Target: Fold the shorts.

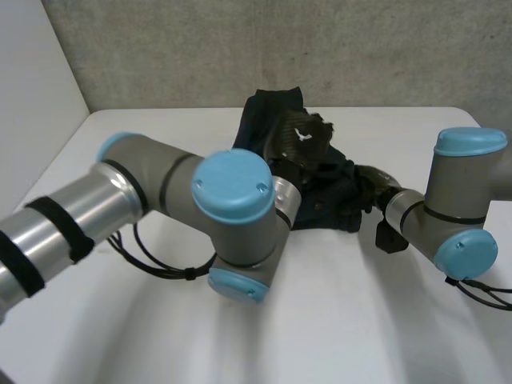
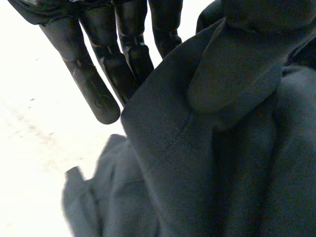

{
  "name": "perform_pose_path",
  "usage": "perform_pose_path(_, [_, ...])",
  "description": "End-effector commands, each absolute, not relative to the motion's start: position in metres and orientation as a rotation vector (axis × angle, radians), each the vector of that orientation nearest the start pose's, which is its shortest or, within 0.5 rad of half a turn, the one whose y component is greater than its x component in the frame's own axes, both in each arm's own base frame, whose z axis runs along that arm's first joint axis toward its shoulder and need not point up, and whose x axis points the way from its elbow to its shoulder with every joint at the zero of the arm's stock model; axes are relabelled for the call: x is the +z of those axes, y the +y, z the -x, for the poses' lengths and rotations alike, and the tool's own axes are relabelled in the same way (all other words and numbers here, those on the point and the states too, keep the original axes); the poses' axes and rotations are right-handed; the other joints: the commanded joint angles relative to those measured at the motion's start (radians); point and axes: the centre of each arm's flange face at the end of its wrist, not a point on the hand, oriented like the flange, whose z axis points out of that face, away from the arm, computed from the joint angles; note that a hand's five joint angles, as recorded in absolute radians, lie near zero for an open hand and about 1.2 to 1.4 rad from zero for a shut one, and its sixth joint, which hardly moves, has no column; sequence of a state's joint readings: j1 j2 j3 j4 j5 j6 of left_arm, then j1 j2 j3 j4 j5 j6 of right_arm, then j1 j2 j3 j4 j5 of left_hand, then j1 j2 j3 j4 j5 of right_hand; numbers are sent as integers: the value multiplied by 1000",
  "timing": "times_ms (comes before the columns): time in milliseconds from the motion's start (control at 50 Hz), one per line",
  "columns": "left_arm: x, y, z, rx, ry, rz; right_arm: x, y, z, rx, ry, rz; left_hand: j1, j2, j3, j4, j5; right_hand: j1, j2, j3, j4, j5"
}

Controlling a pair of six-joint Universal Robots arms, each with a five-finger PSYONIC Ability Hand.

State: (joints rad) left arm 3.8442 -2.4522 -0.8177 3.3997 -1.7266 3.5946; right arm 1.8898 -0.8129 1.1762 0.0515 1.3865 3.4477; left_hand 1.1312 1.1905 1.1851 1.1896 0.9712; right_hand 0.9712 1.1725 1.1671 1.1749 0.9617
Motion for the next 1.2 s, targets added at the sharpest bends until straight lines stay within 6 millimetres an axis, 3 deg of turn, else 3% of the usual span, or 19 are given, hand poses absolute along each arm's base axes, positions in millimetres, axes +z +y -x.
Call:
perform_pose_path(20, [254,-253,408,-2415,1911,-962,198,-350,-265,-1580,2137,165,265,206,211,207,251,425,224,229,221,260])
perform_pose_path(80, [275,-256,389,-2431,1894,-901,227,-346,-264,-1698,2054,233,265,206,211,207,251,425,224,229,221,260])
perform_pose_path(180, [313,-253,350,-2457,1851,-790,283,-324,-263,-2019,1917,524,265,206,211,207,251,425,224,229,221,260])
perform_pose_path(240, [321,-249,337,-2458,1852,-759,309,-309,-259,-2213,1852,723,265,206,211,207,251,425,224,229,221,260])
perform_pose_path(320, [321,-238,312,-2431,1916,-709,316,-286,-269,-2339,1816,1034,265,206,211,207,251,425,224,229,221,260])
perform_pose_path(360, [313,-235,299,-2393,1956,-691,310,-265,-284,-2356,1781,1248,265,206,211,207,251,425,224,229,221,260])
perform_pose_path(440, [287,-239,275,-2267,2023,-667,294,-248,-290,-2348,1850,1517,192,133,138,134,178,425,224,229,221,260])
perform_pose_path(540, [248,-238,258,-2118,2129,-716,262,-225,-296,-2185,1915,1719,43,-16,-11,-15,28,425,224,229,221,260])
perform_pose_path(560, [242,-236,258,-2102,2150,-740,256,-220,-298,-2150,1913,1739,-48,-107,-102,-106,-62,425,224,229,221,260])
perform_pose_path(580, [229,-230,257,-2069,2195,-796,243,-214,-300,-2088,1919,1773,-354,-413,-408,-412,-368,425,224,229,221,260])
perform_pose_path(600, [224,-227,258,-2052,2214,-827,236,-212,-300,-2056,1928,1790,-525,-585,-579,-584,-540,425,224,229,221,260])
perform_pose_path(660, [208,-213,261,-2003,2258,-938,208,-205,-301,-1941,1968,1840,-799,-859,-853,-858,-814,425,224,229,221,260])
perform_pose_path(740, [207,-204,260,-2012,2258,-961,189,-198,-297,-1885,2002,1839,-918,-977,-972,-976,-932,425,224,229,221,260])
perform_pose_path(800, [217,-200,256,-2049,2225,-926,179,-194,-291,-1853,2026,1816,-918,-977,-972,-976,-932,425,224,229,221,260])
perform_pose_path(940, [240,-189,246,-2128,2187,-859,176,-183,-282,-1844,2070,1691,-891,-951,-945,-950,-906,425,224,229,221,260])
perform_pose_path(1060, [241,-165,241,-2129,2320,-812,173,-180,-279,-1806,2110,1604,-880,-939,-933,-938,-894,425,224,229,221,260])
perform_pose_path(1200, [226,-146,254,-2085,2422,-905,175,-180,-279,-1809,2123,1524,-815,-875,-869,-874,-830,425,224,229,221,260])
